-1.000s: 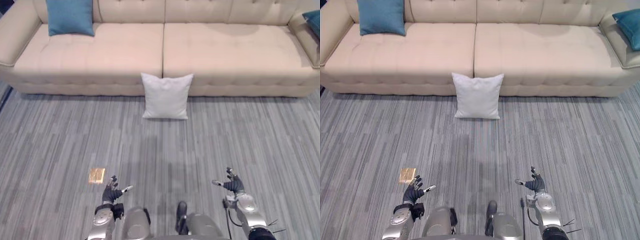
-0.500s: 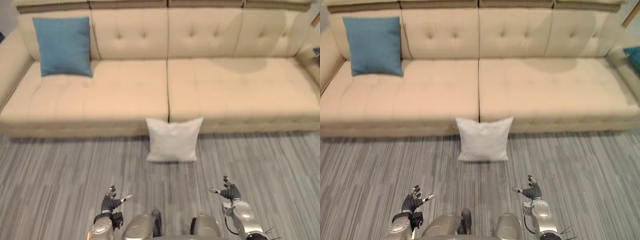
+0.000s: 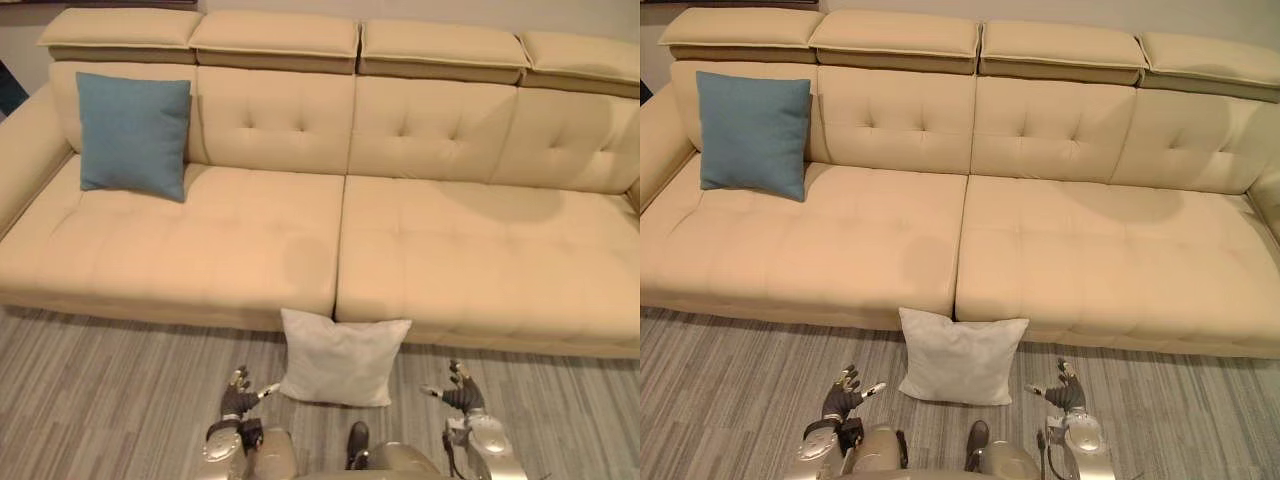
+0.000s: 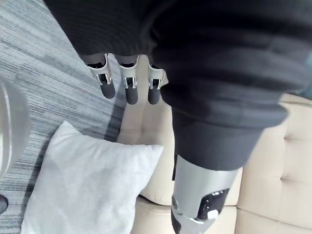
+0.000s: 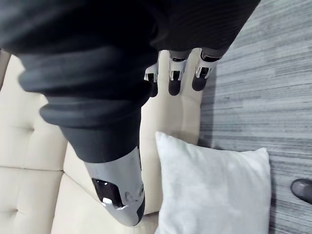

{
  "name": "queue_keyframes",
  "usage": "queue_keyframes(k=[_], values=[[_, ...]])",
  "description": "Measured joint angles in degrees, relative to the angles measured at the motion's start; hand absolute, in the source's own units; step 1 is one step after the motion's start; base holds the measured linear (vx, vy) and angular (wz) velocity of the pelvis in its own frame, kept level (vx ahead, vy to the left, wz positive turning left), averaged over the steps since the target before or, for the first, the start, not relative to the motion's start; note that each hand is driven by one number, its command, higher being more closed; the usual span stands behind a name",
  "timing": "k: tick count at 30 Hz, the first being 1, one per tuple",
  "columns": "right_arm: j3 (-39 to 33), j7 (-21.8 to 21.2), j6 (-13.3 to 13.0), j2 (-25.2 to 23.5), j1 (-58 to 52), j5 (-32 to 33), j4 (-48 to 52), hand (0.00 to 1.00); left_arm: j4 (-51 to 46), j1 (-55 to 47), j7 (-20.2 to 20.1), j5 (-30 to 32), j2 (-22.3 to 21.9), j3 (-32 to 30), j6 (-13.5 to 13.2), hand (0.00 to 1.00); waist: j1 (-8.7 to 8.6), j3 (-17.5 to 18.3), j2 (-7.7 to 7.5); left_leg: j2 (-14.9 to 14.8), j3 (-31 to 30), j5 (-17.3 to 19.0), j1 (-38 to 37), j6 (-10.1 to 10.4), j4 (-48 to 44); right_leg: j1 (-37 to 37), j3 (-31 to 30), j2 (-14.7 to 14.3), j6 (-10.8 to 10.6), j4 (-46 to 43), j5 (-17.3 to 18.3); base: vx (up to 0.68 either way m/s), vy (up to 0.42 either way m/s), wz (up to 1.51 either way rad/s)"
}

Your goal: Pick up cushions and gather them together orderly.

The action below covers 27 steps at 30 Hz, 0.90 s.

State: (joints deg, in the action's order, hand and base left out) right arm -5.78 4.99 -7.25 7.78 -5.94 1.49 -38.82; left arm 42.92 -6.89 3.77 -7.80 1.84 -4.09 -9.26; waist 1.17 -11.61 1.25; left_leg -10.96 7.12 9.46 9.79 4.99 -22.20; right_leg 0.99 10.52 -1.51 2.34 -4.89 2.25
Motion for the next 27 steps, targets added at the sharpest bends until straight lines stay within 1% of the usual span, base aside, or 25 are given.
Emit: queue_keyframes(k=[1,2,3,5,6,7,9,11,12,14,15,17,18,19,21,22,24,25,27], values=[[-0.69,0.03,0.05,-0.35,-0.04,0.18,-0.98,0.00,0.55,-0.26,-0.02,0.01,0.28,0.13,-0.01,0.00,-0.20,0.12,0.34,0.20,-0.38,-2.11,-0.36,-1.17,2.37,0.28,-0.60,-0.08,-0.80,-0.03,0.50,0.21,0.139,-0.26],[-1.15,0.01,0.23,-1.06,-0.58,0.18,-1.28,0.00,1.21,-0.14,0.00,0.00,1.03,0.10,-0.01,0.00,-0.22,0.25,-0.48,1.47,0.45,-2.30,-2.44,-1.21,4.66,0.64,-1.58,1.05,-1.77,-0.06,0.86,0.24,0.143,-0.16],[-1.16,0.08,0.22,-1.09,-1.54,0.17,-1.46,0.00,1.76,-0.01,0.01,0.01,1.32,0.11,-0.01,0.00,-0.22,0.50,-1.07,2.62,1.12,-2.68,-3.56,-1.74,6.75,0.58,-2.14,2.51,-2.88,-0.36,1.61,0.22,0.135,-0.09],[-1.13,0.30,0.22,-1.05,-1.72,0.17,-1.93,0.00,1.98,0.40,0.05,0.02,1.51,0.14,-0.04,0.00,-0.28,0.47,-1.23,3.82,1.64,-2.74,-3.61,-1.87,7.88,-0.89,-2.70,3.71,-3.82,-2.01,2.73,0.10,0.077,-0.05],[-1.02,0.32,0.21,-1.07,-0.96,0.17,-2.74,0.00,2.00,0.79,0.08,0.01,1.81,0.13,-0.04,0.00,-0.30,0.10,-1.30,4.27,2.05,-2.66,-3.16,-2.00,8.07,-2.25,-2.89,4.00,-4.10,-3.35,3.31,0.06,0.080,-0.13],[-0.94,0.39,0.20,-1.12,0.52,0.18,-3.52,0.00,2.04,1.91,0.12,0.00,2.45,0.15,-0.04,0.00,-0.31,-0.98,-1.44,4.70,2.31,-2.53,-1.92,-2.21,7.30,-4.25,-3.02,4.68,-4.43,-5.48,4.20,0.05,0.074,-0.07],[-0.96,1.29,0.18,-1.05,3.29,0.20,-4.26,0.00,1.86,4.45,0.32,-0.10,3.74,0.14,-0.09,0.00,-0.27,-3.29,-1.51,4.67,2.34,-1.99,1.76,-3.03,4.26,-8.15,-3.14,5.14,-4.65,-9.20,5.22,-0.01,0.055,-0.02],[-0.95,2.68,-0.11,-0.97,7.99,0.61,-4.25,0.00,0.49,7.78,1.45,-0.82,5.41,0.13,-0.15,0.00,-0.07,-6.50,-1.55,3.59,2.67,-0.62,7.40,-4.14,-1.72,-13.78,-3.89,5.41,-4.40,-14.91,6.58,-0.10,0.082,-0.10],[-0.92,2.89,-0.25,-0.81,9.80,0.75,-4.07,0.00,-0.38,8.97,1.82,-1.73,5.92,0.04,-0.25,0.00,0.18,-7.39,-1.58,3.04,2.90,0.51,10.07,-4.28,-4.34,-16.75,-4.35,5.44,-4.43,-17.80,7.58,-0.15,0.083,-0.16],[-0.51,4.22,-0.46,-0.24,12.88,0.85,-3.56,0.00,-0.85,12.06,2.95,-3.54,6.48,-0.16,-1.04,0.00,1.23,-9.08,-1.51,1.96,3.59,3.24,15.39,-4.72,-9.91,-22.77,-4.80,5.52,-4.45,-23.70,9.95,-0.14,0.049,-0.24],[0.15,5.08,-0.49,0.09,14.85,1.31,-3.58,0.00,-0.92,13.81,3.79,-5.45,6.56,-0.58,-1.47,0.00,1.37,-10.34,-1.52,1.48,3.75,4.48,18.31,-4.97,-12.76,-25.96,-5.30,5.53,-4.39,-26.97,11.03,-0.16,0.036,-0.25],[0.22,6.17,-0.52,0.34,18.60,1.78,-3.64,0.00,-0.84,17.21,5.14,-8.21,6.56,-1.28,-2.15,0.00,1.29,-11.41,-1.53,0.88,3.69,6.40,24.70,-5.33,-17.59,-32.92,-5.96,5.70,-4.38,-32.22,12.57,-0.22,0.044,-0.17],[0.37,7.38,-0.52,0.82,22.22,3.03,-3.92,0.00,-0.83,20.68,5.65,-10.51,6.41,-2.09,-2.55,0.00,1.14,-12.26,-1.37,0.51,3.45,7.34,30.41,-5.42,-20.83,-38.72,-6.15,5.86,-4.54,-35.56,13.08,-0.18,0.029,-0.10],[0.39,7.58,-0.51,0.92,23.69,3.18,-4.22,0.00,-0.82,21.95,5.90,-10.89,6.34,-2.77,-2.56,0.00,1.12,-12.72,-1.40,0.29,3.39,7.48,32.26,-5.53,-21.89,-40.57,-6.22,5.84,-4.56,-36.55,13.20,-0.15,0.014,-0.08],[1.37,8.74,-0.47,2.16,30.17,3.78,-5.20,0.00,-0.34,28.44,6.87,-13.13,6.31,-4.15,-2.68,0.00,1.08,-14.72,-1.42,-0.05,2.51,7.35,40.01,-6.08,-26.30,-48.17,-6.19,6.02,-4.26,-41.44,13.79,-0.11,0.000,0.00],[1.35,9.12,-0.44,2.50,32.15,4.08,-5.46,0.00,-0.31,30.60,7.05,-13.56,6.28,-4.53,-2.74,0.00,1.07,-15.13,-1.47,-0.08,2.28,7.35,42.59,-6.13,-27.60,-50.76,-6.22,6.25,-4.15,-43.08,14.06,-0.10,-0.012,0.10],[1.30,10.31,-0.42,3.92,39.85,5.54,-6.13,0.00,-0.33,37.62,7.86,-14.43,6.37,-5.36,-3.21,0.00,1.11,-17.78,-1.49,-0.23,1.53,7.30,49.58,-6.23,-31.52,-57.90,-6.34,6.58,-3.89,-47.92,14.71,-0.10,-0.028,0.06],[1.27,10.72,-0.44,4.23,42.28,5.93,-6.23,0.00,-0.43,39.36,7.95,-14.83,6.40,-5.49,-3.50,0.00,1.11,-18.04,-1.52,-0.33,1.39,7.30,51.87,-6.24,-32.71,-60.32,-6.41,6.63,-3.76,-49.21,14.98,-0.09,-0.052,0.02],[1.26,11.73,-0.54,5.23,49.52,7.50,-7.06,0.00,-0.65,44.11,8.80,-15.95,6.21,-5.32,-3.70,0.00,1.15,-18.37,-1.62,-0.87,0.84,7.32,58.78,-6.29,-36.27,-67.31,-6.48,6.60,-3.68,-53.28,15.47,-0.09,-0.068,-0.02]])
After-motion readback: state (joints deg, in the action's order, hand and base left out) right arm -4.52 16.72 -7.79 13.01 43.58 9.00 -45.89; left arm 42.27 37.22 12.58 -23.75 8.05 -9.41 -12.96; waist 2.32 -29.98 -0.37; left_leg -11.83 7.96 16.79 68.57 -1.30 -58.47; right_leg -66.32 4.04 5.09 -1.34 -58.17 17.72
